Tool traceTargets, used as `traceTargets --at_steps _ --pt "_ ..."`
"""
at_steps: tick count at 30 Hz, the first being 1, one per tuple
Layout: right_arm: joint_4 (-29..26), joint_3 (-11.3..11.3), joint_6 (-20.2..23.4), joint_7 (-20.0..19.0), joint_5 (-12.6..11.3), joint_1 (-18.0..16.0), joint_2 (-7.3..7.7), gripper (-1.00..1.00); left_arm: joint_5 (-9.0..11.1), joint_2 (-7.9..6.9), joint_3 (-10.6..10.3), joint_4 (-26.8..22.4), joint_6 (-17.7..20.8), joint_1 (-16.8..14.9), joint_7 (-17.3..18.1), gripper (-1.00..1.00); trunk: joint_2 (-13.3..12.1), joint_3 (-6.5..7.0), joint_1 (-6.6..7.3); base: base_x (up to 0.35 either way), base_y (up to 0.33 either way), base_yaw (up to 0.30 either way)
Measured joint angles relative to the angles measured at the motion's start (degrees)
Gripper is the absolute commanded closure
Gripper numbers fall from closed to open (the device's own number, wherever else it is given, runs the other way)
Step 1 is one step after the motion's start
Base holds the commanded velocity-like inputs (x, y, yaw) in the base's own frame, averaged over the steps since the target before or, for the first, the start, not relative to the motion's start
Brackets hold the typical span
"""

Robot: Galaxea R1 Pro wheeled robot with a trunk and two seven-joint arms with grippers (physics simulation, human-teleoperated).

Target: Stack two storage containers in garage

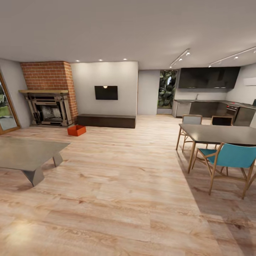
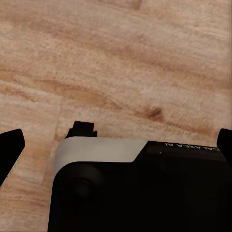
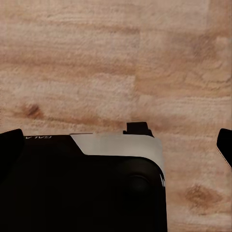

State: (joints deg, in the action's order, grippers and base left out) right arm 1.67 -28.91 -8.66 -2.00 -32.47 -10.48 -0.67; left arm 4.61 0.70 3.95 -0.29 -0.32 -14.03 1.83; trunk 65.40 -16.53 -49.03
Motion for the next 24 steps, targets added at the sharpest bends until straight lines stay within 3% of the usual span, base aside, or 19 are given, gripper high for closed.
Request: traceTargets --at_steps 24 --pt "0.00 0.00 0.00 -0.01 -0.01 0.00 0.01 -1.00 0.00 0.00 0.00 0.00 0.00 0.00 0.00 -1.00 0.00 0.00 0.00 0.327 0.000 0.000"
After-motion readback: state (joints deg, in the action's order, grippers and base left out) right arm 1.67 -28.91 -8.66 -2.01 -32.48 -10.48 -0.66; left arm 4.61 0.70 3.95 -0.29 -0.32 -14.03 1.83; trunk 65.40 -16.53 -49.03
